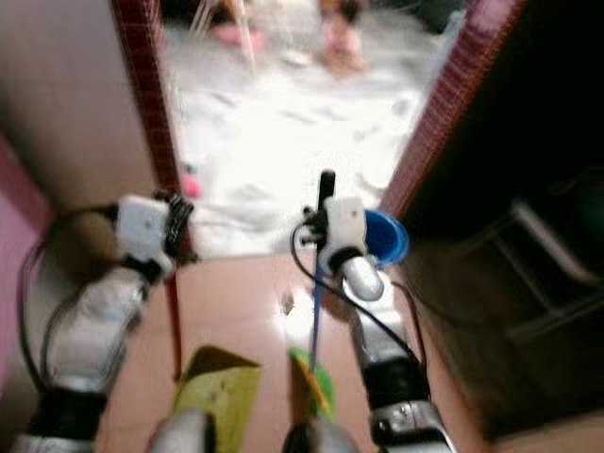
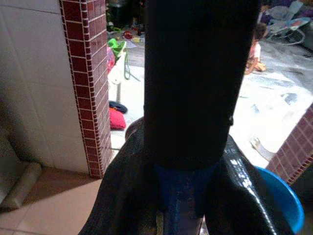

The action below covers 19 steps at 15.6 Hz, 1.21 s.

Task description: Sweep floor

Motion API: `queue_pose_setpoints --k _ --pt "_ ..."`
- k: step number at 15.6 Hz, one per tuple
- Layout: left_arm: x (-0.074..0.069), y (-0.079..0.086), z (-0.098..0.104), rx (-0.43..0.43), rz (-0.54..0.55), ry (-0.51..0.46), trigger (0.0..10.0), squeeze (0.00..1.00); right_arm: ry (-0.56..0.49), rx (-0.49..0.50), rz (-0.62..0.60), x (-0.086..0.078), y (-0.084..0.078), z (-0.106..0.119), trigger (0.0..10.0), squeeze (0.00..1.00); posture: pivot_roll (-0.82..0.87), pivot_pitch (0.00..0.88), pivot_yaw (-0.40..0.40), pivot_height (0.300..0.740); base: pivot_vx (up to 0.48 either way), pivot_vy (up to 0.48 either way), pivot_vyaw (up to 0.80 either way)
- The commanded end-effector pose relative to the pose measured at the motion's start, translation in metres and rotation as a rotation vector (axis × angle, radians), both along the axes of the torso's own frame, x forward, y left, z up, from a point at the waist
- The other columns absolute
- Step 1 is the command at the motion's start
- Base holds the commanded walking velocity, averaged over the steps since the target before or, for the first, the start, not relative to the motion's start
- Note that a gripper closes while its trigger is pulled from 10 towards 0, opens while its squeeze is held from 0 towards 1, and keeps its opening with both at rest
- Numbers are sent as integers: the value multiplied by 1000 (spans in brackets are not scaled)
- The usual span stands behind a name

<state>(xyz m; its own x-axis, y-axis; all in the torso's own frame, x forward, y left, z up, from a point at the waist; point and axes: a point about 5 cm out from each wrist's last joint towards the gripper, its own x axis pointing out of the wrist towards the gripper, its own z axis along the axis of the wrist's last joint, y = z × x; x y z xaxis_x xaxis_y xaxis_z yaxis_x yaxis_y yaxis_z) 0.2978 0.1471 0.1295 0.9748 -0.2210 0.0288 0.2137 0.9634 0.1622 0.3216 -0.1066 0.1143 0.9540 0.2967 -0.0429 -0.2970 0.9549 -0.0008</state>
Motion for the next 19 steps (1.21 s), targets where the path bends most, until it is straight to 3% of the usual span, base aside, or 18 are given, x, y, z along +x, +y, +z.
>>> queue_pose_setpoints --k 1,12,16,19 --pt "1 -10 12 -17 -32 -54 10000 0 -8 -11 -14 2 -4 3 10000 0 22 23 -89 740 -285 0 0" --pt "-1 -12 13 -14 -58 -52 10000 0 -5 -39 -25 4 -4 1 10000 0 23 28 -89 740 -237 0 0" --pt "1 -7 25 -12 -85 -137 10000 0 10 -51 -26 3 -4 -2 10000 0 20 32 -90 740 0 0 0" --pt "4 0 35 50 -79 -209 10000 0 13 -52 -23 3 -3 -2 10000 0 18 36 -88 740 0 0 0"
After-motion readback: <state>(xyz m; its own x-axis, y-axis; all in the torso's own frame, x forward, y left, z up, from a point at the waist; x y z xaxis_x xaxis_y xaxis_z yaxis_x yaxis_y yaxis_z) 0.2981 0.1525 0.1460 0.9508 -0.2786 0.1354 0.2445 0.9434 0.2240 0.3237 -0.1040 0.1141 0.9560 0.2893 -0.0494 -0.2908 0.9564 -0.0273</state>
